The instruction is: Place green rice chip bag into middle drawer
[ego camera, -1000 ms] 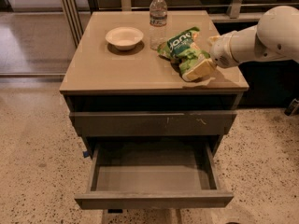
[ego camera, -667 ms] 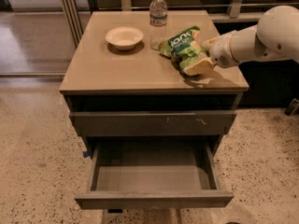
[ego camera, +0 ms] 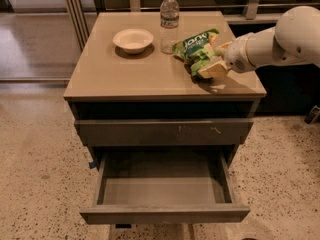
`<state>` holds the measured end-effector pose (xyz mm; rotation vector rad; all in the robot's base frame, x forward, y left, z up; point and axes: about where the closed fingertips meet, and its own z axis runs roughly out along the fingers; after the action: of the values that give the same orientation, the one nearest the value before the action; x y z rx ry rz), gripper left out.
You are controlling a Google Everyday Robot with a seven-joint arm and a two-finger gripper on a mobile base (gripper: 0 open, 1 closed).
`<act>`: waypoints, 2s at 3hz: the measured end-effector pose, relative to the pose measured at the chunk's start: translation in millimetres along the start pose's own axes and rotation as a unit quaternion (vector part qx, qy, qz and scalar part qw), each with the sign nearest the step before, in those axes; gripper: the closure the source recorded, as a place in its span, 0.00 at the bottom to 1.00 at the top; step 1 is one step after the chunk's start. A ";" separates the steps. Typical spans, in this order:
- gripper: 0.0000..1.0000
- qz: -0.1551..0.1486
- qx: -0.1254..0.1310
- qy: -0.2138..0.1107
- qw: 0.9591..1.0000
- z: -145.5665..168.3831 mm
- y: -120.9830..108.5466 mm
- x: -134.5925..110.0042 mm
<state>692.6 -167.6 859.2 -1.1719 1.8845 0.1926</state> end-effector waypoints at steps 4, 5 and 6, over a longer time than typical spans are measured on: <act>1.00 -0.054 -0.073 -0.073 0.993 -62.0 18.6 -12.7; 1.00 -0.062 -0.110 -0.068 0.990 -64.5 36.8 -11.0; 1.00 -0.062 -0.110 -0.069 0.990 -64.5 36.9 -11.0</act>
Offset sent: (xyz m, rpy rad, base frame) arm -0.0084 -0.0014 0.0079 0.0139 -0.0234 0.0680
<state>626.9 -175.0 895.0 -1.3842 1.6951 0.4094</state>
